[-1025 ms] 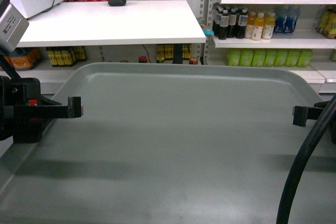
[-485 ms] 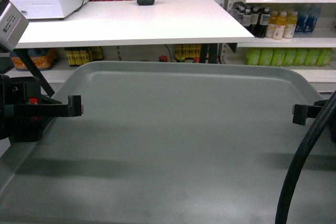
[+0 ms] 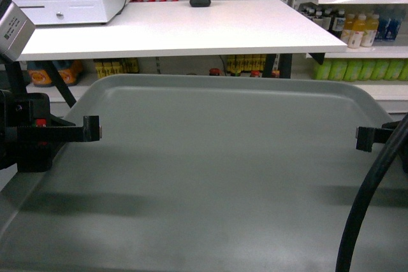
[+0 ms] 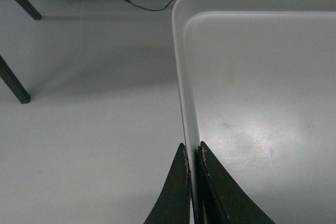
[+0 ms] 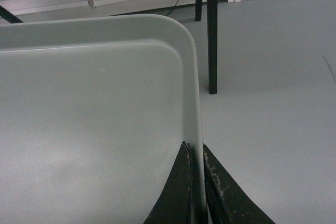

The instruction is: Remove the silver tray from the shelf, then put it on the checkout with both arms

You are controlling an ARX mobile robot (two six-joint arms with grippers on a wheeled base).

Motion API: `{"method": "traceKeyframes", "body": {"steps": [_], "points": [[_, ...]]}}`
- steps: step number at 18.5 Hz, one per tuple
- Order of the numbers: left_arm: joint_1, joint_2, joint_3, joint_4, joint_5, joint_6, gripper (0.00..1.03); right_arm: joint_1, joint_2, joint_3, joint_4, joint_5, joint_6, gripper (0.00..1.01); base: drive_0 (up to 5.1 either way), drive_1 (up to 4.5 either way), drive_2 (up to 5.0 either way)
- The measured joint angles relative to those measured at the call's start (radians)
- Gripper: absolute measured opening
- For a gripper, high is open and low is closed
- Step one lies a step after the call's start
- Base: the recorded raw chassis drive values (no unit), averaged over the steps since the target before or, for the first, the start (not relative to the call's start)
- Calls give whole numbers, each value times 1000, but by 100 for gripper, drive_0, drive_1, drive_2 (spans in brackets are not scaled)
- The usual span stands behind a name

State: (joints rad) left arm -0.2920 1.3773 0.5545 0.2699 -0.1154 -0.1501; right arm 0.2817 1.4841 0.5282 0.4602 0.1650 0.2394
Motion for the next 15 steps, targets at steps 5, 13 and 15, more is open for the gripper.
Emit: {"method": "traceKeyframes", "body": {"steps": [5, 13, 15], "points": [[0, 0, 0, 1, 0, 0, 3, 0, 0, 0, 3, 0, 0, 3, -508, 237, 237], [5, 0, 0, -3, 0, 0, 3, 6, 0, 0, 3, 1, 1, 3, -508, 237, 237], [5, 0, 0, -1, 0, 0, 3, 5, 0, 0, 2, 2, 1, 3, -508, 237, 237]]}}
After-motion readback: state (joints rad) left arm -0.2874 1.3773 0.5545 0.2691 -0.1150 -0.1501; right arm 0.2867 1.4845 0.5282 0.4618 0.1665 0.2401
